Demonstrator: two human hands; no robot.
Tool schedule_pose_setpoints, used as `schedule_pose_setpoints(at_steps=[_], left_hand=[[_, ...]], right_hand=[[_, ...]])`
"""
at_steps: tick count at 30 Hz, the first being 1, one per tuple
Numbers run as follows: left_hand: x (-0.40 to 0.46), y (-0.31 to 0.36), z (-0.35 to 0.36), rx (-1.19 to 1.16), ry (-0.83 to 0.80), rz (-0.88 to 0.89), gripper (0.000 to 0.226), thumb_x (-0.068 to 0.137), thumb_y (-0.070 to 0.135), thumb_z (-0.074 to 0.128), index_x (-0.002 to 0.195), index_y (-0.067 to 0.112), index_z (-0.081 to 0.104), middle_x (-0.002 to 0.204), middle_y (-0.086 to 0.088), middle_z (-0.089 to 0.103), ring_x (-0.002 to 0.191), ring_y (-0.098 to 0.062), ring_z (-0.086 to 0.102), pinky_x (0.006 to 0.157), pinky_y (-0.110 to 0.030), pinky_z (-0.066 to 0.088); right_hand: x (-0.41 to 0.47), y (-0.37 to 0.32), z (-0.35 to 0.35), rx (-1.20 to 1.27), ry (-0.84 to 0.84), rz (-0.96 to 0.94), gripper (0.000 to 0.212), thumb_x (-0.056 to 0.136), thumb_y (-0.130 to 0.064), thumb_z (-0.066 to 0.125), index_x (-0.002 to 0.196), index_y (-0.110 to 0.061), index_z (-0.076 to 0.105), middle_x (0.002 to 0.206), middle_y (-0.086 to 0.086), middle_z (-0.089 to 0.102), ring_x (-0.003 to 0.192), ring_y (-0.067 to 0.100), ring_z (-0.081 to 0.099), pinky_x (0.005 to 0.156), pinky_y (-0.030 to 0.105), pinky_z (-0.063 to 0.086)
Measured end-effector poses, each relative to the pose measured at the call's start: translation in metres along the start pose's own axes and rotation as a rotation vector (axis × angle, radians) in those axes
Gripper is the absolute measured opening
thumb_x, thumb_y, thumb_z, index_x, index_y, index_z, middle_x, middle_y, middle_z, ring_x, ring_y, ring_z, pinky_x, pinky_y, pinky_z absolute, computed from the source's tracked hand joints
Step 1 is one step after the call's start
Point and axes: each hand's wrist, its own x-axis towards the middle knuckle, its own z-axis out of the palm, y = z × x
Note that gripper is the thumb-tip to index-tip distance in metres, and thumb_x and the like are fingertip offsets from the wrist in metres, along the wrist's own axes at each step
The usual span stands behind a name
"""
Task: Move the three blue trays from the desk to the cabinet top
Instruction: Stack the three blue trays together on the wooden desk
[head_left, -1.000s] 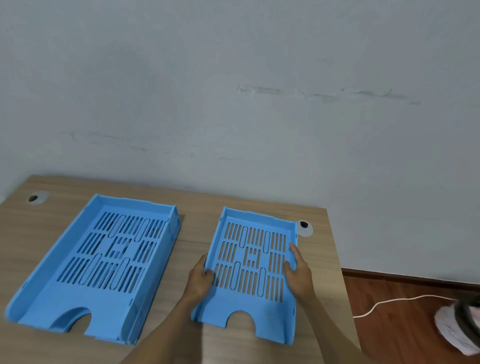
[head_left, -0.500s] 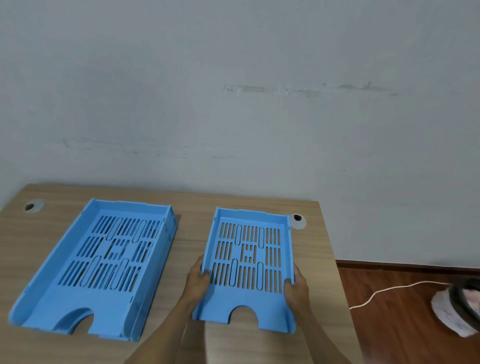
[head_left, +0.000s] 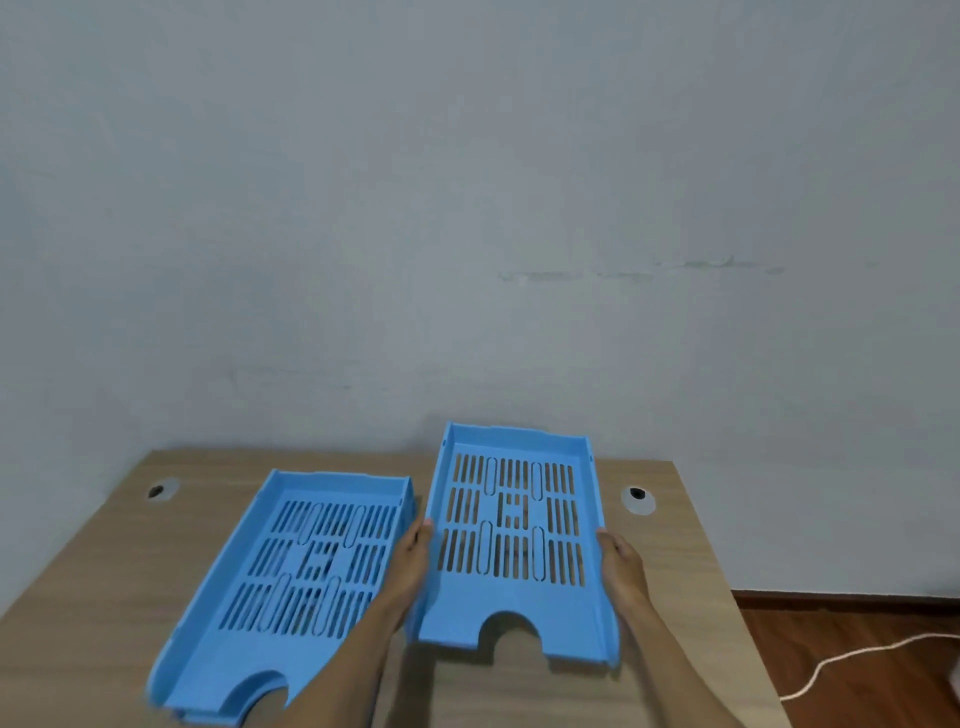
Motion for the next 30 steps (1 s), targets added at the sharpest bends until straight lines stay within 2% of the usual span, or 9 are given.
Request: schedule_pose_setpoints(at_steps=[5,8,12,15,17,21,23,26,30], left_hand=[[0.002,-0.007,-0.067,-0.029,0.017,0.027,0.049,0.105,0.031,0.034,0.151,0.014,0.032,0.160,-0.009,0.029,0.147,-0.028,0.027,0.120,-0.044,0.022],[-0.003,-0.007,-0.119,-0.034,0.029,0.043,0.048,0.105,0.031,0.037,0.149,0.013,0.036,0.157,-0.009,0.035,0.144,-0.029,0.032,0.119,-0.045,0.025],[-0.009,-0.017,-0.197,0.003,0.015,0.116,0.048,0.105,0.035,0.034,0.149,0.015,0.038,0.149,0.002,0.041,0.142,-0.024,0.035,0.118,-0.043,0.027],[-0.011,-0.034,-0.248,0.010,0.023,0.145,0.046,0.105,0.035,0.035,0.145,0.015,0.046,0.147,-0.003,0.048,0.139,-0.025,0.042,0.118,-0.044,0.032],[-0.010,-0.042,-0.278,-0.001,0.021,0.151,0.041,0.105,0.030,0.036,0.137,0.014,0.055,0.136,-0.001,0.058,0.128,-0.023,0.053,0.113,-0.042,0.039],[-0.018,-0.050,-0.312,-0.009,0.019,0.151,0.034,0.106,0.025,0.034,0.121,0.015,0.063,0.110,-0.007,0.072,0.098,-0.022,0.068,0.093,-0.044,0.057],[-0.019,-0.057,-0.320,0.006,0.052,0.141,0.032,0.106,0.024,0.032,0.116,0.017,0.062,0.104,-0.006,0.072,0.089,-0.021,0.069,0.086,-0.040,0.059],[-0.016,-0.072,-0.325,0.035,0.064,0.113,0.033,0.106,0.026,0.031,0.107,0.018,0.063,0.093,-0.015,0.073,0.077,-0.028,0.072,0.074,-0.046,0.062],[-0.006,-0.080,-0.328,0.069,0.090,0.097,0.034,0.106,0.025,0.030,0.101,0.018,0.063,0.084,-0.016,0.072,0.079,-0.039,0.071,0.066,-0.044,0.060]], right_hand=[[-0.032,-0.021,0.053,0.022,-0.005,-0.059,0.033,0.103,-0.028,0.039,0.093,-0.009,0.065,0.081,0.017,0.073,0.066,0.030,0.070,0.068,0.041,0.059],[-0.062,-0.024,0.100,0.029,0.021,-0.065,0.037,0.103,-0.030,0.039,0.093,-0.007,0.067,0.086,0.020,0.075,0.080,0.040,0.073,0.073,0.046,0.060],[-0.104,-0.021,0.170,0.060,0.078,-0.048,0.038,0.102,-0.032,0.040,0.091,-0.008,0.068,0.081,0.017,0.075,0.077,0.038,0.074,0.073,0.050,0.061],[-0.128,-0.017,0.216,0.047,0.106,-0.047,0.038,0.102,-0.030,0.040,0.092,-0.008,0.070,0.080,0.015,0.075,0.078,0.036,0.073,0.078,0.050,0.060],[-0.140,-0.013,0.245,0.051,0.106,-0.037,0.039,0.102,-0.030,0.039,0.100,-0.005,0.069,0.091,0.017,0.074,0.086,0.036,0.072,0.084,0.051,0.058],[-0.161,-0.015,0.286,0.012,0.135,-0.021,0.044,0.103,-0.031,0.036,0.132,-0.005,0.055,0.134,0.012,0.058,0.124,0.034,0.054,0.109,0.049,0.040],[-0.167,-0.017,0.298,-0.026,0.147,-0.023,0.045,0.103,-0.030,0.034,0.136,-0.004,0.051,0.140,0.014,0.053,0.128,0.034,0.050,0.112,0.048,0.037],[-0.169,-0.016,0.308,-0.095,0.130,-0.031,0.046,0.105,-0.030,0.031,0.141,-0.005,0.046,0.146,0.014,0.047,0.134,0.033,0.045,0.113,0.045,0.034],[-0.160,-0.017,0.316,-0.180,0.086,-0.090,0.046,0.105,-0.028,0.028,0.144,-0.008,0.042,0.148,0.012,0.046,0.133,0.029,0.045,0.112,0.040,0.033]])
